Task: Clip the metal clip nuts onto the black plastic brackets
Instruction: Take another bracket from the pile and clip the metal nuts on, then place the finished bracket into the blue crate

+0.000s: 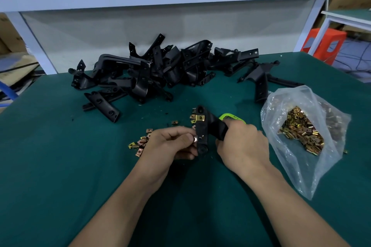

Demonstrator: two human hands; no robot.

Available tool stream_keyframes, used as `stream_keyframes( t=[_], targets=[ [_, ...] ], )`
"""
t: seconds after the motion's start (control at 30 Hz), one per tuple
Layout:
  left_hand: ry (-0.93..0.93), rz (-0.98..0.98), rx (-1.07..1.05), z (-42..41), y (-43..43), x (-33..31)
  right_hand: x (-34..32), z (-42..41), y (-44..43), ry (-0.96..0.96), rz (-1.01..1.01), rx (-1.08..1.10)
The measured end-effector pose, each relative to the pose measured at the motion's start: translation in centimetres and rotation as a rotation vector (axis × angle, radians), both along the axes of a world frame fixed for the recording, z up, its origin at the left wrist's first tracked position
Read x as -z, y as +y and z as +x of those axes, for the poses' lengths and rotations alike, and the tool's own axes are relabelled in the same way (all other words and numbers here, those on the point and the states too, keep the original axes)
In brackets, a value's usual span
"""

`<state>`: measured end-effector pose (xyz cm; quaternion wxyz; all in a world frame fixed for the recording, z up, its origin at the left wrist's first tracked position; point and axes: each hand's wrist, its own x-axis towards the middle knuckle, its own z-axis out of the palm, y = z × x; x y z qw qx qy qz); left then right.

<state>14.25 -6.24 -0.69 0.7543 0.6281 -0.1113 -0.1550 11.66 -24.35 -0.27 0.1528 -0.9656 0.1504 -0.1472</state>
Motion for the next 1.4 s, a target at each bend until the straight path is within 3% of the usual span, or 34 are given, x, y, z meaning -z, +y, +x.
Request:
stream_keyframes(
  t=[0.1,0.4,0.73,0.97,1.13,1.3,1.4],
  targets=[
    [0.038,-0.049,-0.020,0.2,0.2,-0.2,-0.1,0.0,-0.2,-0.009,0.000,0.002],
    [-0.006,0.060,-0.004,0.1,0.4,0.0,-0.3,-0.1,0.4,0.062,-0.003,-0.016],
    [-0.009,-0.027,-0.208,-1.0,-0.6,-0.1,-0.8,-0.4,0.7,0.057,-0.027,-0.011],
    [-0.233,0.208,-0.246,-1.9,-1.1,-0.2,-1.5,-0.9,1.2,0.018,-0.094,0.025],
    [-0.268,0.313,-0.354,-2.8,-2.0,0.6,-1.0,-0.8,2.3,0.059,-0.081,-0.006],
    [-0.198,0.213,-0.311,-3.4,-2.5,0.7,-0.1,-0.3,2.3,0.079,0.032,0.048],
    [-0.335,0.434,-0.324,-4.2,-3.1,0.7,-0.1,0.0,2.0,0.075,0.080,0.081]
  ],
)
